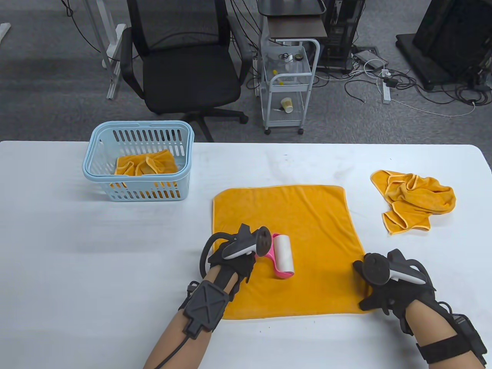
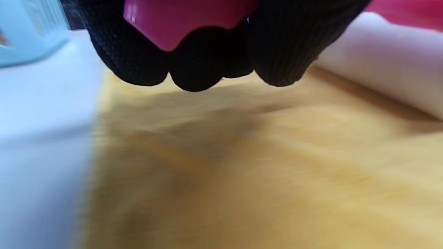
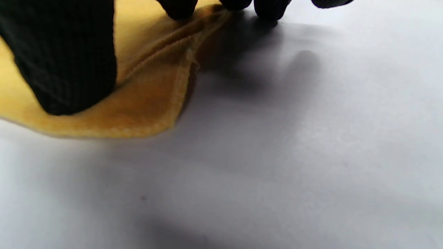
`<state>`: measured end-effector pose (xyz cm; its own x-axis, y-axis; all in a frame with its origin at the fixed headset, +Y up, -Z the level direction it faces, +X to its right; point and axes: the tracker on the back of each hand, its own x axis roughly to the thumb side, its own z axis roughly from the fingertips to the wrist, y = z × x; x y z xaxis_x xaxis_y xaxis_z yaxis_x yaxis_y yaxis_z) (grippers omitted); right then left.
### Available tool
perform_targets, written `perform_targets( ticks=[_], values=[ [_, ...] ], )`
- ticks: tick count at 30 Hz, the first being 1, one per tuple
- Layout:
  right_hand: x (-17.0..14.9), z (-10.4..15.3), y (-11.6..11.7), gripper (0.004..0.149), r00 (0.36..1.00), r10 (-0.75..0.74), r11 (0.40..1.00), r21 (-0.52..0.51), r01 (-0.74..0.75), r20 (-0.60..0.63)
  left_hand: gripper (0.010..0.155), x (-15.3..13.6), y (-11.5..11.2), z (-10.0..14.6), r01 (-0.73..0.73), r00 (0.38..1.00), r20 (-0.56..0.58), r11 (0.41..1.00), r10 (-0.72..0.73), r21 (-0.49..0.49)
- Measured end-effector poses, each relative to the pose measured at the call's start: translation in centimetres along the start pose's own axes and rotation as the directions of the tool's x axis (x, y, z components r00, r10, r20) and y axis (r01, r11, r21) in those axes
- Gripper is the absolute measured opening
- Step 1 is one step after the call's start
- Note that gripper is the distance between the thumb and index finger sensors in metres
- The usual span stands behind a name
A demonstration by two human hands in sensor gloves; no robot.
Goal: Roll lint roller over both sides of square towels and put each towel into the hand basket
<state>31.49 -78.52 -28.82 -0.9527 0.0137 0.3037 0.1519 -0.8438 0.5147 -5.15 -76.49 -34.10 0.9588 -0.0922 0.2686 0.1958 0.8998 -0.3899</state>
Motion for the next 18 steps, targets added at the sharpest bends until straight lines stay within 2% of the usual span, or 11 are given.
perform_targets(
  ticks=[7,10,12,14,18],
  values=[
    [0.0,0.0,0.0,0.104,1.000,0.002,1.000,0.001,-0.002,0.002,0.042,-6.8,-0.3,2.8,0.218,0.951,-0.210,0.974,-0.226,-0.063],
    [0.0,0.0,0.0,0.104,1.000,0.003,1.000,0.001,-0.003,0.004,0.042,-7.9,0.0,3.6,0.216,0.952,-0.212,0.976,-0.220,-0.040],
    [0.0,0.0,0.0,0.104,1.000,0.005,1.000,0.000,-0.005,0.004,0.044,-7.1,0.2,3.8,0.100,0.982,-0.159,0.995,-0.103,-0.028],
    [0.0,0.0,0.0,0.104,1.000,0.005,1.000,0.000,-0.005,0.005,0.048,-5.1,0.4,3.6,-0.022,0.997,-0.073,1.000,0.021,-0.017],
    [0.0,0.0,0.0,0.104,1.000,0.003,1.000,0.000,-0.003,0.004,0.052,0.8,0.8,3.0,-0.146,0.983,0.113,0.989,0.147,-0.014]
  ],
)
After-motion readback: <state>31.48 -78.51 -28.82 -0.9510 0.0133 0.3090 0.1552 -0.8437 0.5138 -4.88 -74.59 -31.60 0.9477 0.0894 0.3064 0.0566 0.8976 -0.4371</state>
